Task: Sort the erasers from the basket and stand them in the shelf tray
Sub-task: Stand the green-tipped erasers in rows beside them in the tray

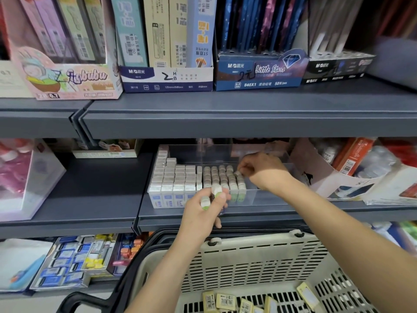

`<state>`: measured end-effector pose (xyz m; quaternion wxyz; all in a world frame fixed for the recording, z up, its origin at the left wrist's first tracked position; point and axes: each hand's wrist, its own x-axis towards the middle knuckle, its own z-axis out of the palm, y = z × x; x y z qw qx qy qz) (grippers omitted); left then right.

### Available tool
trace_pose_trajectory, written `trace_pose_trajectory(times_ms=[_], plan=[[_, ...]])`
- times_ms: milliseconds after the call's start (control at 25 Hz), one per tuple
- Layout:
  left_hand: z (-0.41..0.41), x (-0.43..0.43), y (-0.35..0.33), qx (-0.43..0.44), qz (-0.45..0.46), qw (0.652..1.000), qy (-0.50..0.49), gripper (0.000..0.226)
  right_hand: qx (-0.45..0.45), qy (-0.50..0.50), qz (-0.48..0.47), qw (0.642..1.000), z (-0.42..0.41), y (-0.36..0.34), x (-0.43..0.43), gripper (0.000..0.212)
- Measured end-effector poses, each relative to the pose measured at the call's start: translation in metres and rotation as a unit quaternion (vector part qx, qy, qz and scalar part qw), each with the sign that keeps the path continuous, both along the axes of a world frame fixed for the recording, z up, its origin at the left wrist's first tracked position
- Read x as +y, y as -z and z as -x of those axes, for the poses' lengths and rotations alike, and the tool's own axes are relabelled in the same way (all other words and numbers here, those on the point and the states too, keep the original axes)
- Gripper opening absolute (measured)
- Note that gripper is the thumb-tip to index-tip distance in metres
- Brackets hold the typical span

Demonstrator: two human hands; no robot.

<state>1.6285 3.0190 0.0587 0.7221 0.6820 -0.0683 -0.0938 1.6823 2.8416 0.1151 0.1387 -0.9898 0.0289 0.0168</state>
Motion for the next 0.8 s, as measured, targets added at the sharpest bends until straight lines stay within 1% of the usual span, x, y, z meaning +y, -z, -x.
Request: trace_pose_trajectory(times_ms=[80, 200, 360, 480, 800], plan=[[0.0, 0.001, 0.0, -0.006, 0.001, 1.0, -0.006, 0.011, -0.004, -0.008, -0.004, 1.0, 0.0, -0.003, -0.002, 0.021], [0.0, 0.002, -0.001, -0.003, 0.007, 1.0, -0.005, 0.012, 0.001, -0.027, 0.019, 0.999, -0.002, -0.006, -0.004, 0.024], [0.001, 0.001, -0.003, -0.01, -0.002, 1.0, 0.0, 0.011, 0.002, -0.03, 0.063, 0.998, -0.004, -0.007, 0.0, 0.021], [0.001, 0.001, -0.005, -0.011, -0.004, 1.0, 0.003, 0.011, -0.01, -0.028, 0.069, 0.997, -0.006, -0.009, 0.004, 0.016], [0.001, 0.001, -0.003, -0.006, -0.01, 1.0, 0.011, 0.012, 0.014, -0.039, 0.08, 0.996, -0.01, -0.017, 0.003, 0.015]])
